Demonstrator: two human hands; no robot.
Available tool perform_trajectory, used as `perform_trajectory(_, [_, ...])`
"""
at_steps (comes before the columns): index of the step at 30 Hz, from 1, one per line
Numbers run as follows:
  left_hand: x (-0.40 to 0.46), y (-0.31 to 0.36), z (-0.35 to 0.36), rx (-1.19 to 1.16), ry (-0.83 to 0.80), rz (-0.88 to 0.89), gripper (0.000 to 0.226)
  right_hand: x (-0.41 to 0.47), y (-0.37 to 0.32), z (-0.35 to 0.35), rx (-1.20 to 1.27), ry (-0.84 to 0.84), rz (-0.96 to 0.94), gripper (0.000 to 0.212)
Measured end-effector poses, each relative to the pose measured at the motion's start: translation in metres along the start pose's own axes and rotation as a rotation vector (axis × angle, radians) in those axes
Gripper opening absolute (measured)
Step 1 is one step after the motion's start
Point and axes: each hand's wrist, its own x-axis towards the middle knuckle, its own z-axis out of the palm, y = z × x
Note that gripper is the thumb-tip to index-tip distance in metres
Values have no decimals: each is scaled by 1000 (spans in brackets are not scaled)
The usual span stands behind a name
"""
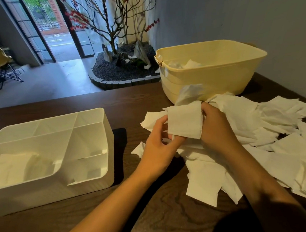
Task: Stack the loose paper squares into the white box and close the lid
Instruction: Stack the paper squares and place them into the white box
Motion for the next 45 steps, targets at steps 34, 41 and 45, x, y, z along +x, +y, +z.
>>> perform_trajectory(34, [-23, 8, -47, -240, 362, -502, 27, -25, -33, 34, 450, -581, 266, 34])
perform_trajectory(41, [-42, 3, -52, -250, 325, -293, 20, -23, -33, 37, 479, -497, 282, 35])
perform_trajectory(45, [-44, -1, -53, -272, 288, -249, 25, -22, -33, 38, 451, -481, 249, 31])
